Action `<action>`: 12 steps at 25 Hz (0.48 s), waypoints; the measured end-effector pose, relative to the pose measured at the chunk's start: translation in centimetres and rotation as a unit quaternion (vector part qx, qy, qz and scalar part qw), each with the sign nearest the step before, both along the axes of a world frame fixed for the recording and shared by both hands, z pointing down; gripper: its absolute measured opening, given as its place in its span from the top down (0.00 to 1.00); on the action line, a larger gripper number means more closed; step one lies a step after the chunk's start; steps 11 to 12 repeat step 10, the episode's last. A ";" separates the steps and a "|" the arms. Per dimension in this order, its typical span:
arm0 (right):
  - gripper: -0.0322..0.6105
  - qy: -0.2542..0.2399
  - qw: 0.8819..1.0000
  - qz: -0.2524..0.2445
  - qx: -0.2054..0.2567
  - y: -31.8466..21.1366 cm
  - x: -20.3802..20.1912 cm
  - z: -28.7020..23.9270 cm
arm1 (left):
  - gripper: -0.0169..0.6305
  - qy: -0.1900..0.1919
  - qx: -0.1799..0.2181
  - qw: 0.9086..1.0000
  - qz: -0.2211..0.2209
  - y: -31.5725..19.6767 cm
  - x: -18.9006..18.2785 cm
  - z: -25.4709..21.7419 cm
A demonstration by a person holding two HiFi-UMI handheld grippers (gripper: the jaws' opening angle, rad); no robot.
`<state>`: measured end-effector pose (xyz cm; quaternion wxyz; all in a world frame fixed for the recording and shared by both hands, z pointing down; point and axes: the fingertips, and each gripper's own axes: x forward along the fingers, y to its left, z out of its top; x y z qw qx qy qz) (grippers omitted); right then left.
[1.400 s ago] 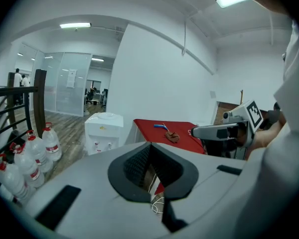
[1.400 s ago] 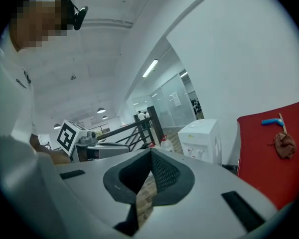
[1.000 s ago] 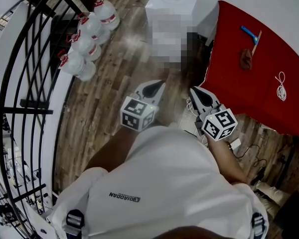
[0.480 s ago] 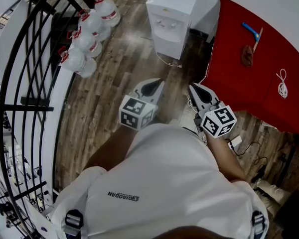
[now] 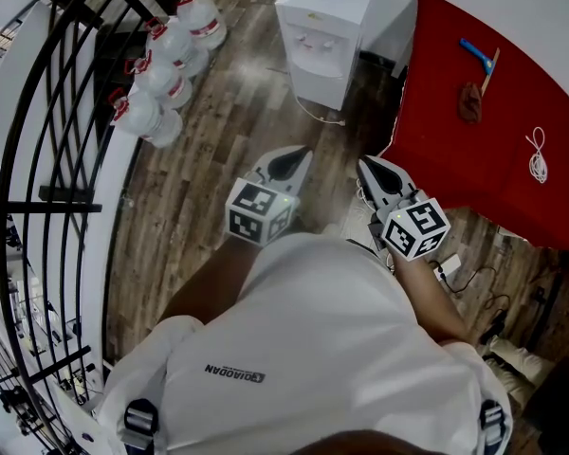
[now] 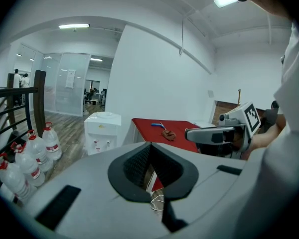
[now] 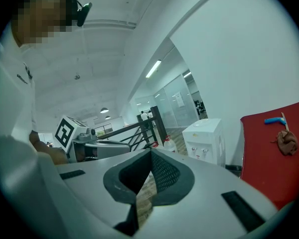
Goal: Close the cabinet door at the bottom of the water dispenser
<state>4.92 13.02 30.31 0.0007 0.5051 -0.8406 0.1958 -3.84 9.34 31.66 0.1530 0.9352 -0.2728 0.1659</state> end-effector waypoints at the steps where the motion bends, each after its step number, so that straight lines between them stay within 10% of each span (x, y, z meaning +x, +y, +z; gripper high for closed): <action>1: 0.92 0.001 1.000 0.000 0.000 0.0 0.0 0.0 | 0.98 -0.001 0.001 1.000 0.001 0.0 0.0 0.0; 12: 0.92 0.006 1.000 -0.003 0.001 -0.4 -0.3 -0.1 | 0.98 -0.005 0.010 1.000 0.015 -0.3 0.3 -0.3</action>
